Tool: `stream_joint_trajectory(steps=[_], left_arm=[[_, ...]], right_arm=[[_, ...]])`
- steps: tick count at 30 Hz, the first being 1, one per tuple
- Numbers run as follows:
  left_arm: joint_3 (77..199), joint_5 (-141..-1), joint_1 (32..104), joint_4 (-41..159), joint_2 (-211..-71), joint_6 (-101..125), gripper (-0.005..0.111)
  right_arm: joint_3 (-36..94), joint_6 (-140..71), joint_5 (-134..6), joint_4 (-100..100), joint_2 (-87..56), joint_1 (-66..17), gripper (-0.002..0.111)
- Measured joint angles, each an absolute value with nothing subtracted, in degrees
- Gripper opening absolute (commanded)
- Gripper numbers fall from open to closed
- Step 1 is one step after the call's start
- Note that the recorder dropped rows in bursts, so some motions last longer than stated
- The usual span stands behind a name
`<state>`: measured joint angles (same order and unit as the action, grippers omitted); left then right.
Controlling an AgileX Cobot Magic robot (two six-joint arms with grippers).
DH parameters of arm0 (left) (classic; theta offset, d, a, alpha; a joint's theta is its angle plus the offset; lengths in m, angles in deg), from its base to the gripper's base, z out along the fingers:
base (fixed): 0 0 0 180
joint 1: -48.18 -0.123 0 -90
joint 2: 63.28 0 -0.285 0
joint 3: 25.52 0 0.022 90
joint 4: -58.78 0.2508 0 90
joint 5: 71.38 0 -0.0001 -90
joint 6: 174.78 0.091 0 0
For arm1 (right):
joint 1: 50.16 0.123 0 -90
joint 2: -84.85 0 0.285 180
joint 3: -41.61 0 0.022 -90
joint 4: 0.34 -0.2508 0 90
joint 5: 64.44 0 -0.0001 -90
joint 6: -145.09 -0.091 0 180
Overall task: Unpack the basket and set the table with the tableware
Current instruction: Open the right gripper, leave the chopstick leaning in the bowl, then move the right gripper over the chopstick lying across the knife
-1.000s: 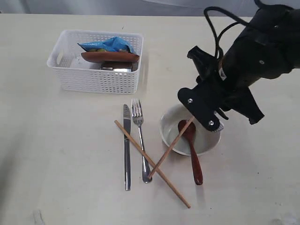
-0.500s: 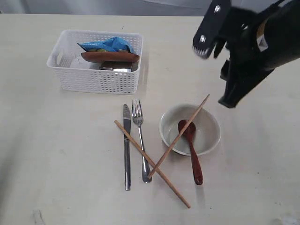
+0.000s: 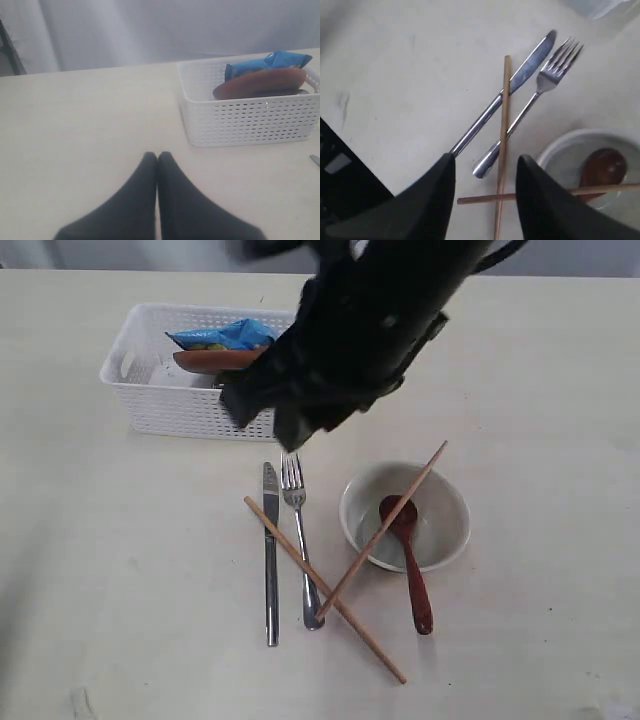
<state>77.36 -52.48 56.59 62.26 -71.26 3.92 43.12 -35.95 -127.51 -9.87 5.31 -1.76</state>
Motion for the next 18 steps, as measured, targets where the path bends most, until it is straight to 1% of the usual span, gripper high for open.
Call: stream_joint_trajectory(steps=[2, 6, 18], left_arm=[[77.4, -52.5, 56.6, 62.3, -71.3, 3.9, 0.0], [77.4, -52.5, 56.6, 62.3, -71.3, 3.9, 0.0], [77.4, -52.5, 56.6, 62.3, -71.3, 3.9, 0.0]], right_arm=[[43.5, -37.5, -127.6, -7.6, 8.9, 2.1, 0.038], [43.9, -38.1, -125.8, -6.0, 14.4, 6.1, 0.038], [49.4, -42.4, -117.8, 0.8, 26.6, 6.5, 0.038]])
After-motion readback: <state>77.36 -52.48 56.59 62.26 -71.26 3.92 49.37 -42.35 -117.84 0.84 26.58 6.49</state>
